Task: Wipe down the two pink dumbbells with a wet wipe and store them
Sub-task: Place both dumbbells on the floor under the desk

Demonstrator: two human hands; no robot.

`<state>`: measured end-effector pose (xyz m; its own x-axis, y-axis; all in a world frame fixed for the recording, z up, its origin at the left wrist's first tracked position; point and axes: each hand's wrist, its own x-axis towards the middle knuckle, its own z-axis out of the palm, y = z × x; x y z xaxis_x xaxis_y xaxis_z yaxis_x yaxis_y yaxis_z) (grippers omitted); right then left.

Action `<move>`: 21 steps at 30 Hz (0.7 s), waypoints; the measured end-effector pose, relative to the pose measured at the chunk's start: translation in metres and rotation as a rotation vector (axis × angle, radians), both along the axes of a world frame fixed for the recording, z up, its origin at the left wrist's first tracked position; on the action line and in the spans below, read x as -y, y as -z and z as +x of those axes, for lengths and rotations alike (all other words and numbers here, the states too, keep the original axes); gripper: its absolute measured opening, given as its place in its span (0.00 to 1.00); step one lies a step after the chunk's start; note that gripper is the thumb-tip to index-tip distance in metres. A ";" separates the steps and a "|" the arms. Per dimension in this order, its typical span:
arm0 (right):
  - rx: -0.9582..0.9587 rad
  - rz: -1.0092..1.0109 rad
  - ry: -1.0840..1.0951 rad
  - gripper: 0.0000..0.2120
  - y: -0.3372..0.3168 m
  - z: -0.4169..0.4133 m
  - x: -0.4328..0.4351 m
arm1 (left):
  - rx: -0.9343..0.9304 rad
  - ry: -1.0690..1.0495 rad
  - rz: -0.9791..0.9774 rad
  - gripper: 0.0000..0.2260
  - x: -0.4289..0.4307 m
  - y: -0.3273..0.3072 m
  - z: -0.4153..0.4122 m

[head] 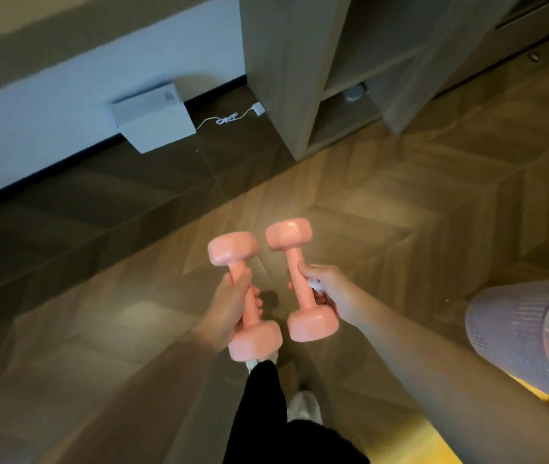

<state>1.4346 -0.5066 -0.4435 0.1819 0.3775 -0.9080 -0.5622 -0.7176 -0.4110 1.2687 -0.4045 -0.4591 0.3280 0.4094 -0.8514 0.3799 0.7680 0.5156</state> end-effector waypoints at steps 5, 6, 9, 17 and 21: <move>-0.008 -0.001 0.022 0.14 0.029 0.074 -0.033 | -0.065 0.050 -0.074 0.10 -0.040 0.016 0.082; -0.011 0.006 0.020 0.14 0.038 0.091 -0.041 | -0.086 0.054 -0.068 0.11 -0.048 0.022 0.101; -0.014 0.025 -0.016 0.16 0.072 0.140 -0.066 | -0.102 -0.017 -0.037 0.10 -0.069 0.051 0.152; 0.051 0.074 -0.119 0.12 0.201 0.250 -0.158 | -0.103 -0.155 0.003 0.09 -0.141 0.193 0.264; 0.139 0.105 -0.175 0.15 0.271 0.278 -0.207 | -0.090 -0.136 0.041 0.08 -0.188 0.270 0.296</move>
<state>1.7122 -0.3000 -0.7144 0.2261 0.5054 -0.8327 -0.3663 -0.7481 -0.5534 1.5649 -0.2170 -0.7295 0.1904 0.4796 -0.8566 0.3203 0.7945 0.5160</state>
